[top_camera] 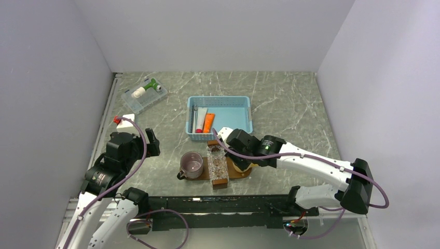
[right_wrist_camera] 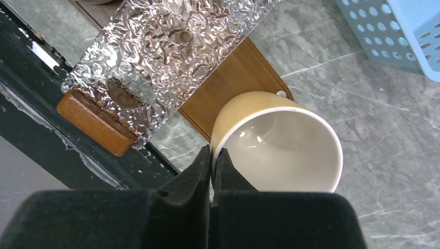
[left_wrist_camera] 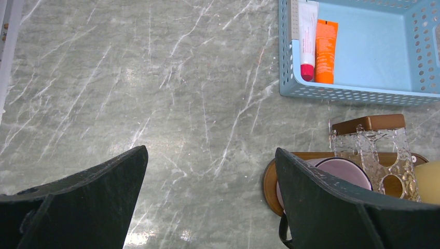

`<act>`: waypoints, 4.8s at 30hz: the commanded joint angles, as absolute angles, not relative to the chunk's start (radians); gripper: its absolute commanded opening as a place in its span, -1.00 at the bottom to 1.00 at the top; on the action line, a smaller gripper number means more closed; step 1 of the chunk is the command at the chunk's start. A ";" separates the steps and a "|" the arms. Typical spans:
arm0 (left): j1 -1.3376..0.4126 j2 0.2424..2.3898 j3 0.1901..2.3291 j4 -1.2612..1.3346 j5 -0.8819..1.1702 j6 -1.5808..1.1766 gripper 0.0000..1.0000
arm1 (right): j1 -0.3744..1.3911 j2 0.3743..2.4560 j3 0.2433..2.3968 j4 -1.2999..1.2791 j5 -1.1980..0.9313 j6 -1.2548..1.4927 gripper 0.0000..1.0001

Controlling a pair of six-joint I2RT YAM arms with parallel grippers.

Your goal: Prepare toiletry sets of a toothbrush and toothpaste on the tray

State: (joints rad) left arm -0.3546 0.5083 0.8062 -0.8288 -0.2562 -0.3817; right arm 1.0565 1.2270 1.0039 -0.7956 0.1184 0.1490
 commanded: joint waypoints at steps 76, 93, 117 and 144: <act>-0.350 0.504 0.807 -0.795 -0.246 -0.377 0.99 | 1.063 1.653 1.397 -0.527 0.350 0.484 -0.43; -0.350 0.510 0.807 -0.791 -0.234 -0.373 0.99 | 1.060 1.822 1.494 -0.530 0.347 0.506 -0.97; -0.349 0.509 0.807 -0.791 -0.238 -0.374 0.99 | 1.038 1.837 1.463 -0.580 0.409 0.540 -1.00; -0.350 0.508 0.807 -0.792 -0.240 -0.377 0.99 | 1.024 1.789 1.452 -0.583 0.438 0.538 -1.00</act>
State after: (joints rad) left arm -0.3534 0.5079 0.8062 -0.8284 -0.2409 -0.3813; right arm 1.0271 1.8442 1.4105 -0.5819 0.4046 0.5358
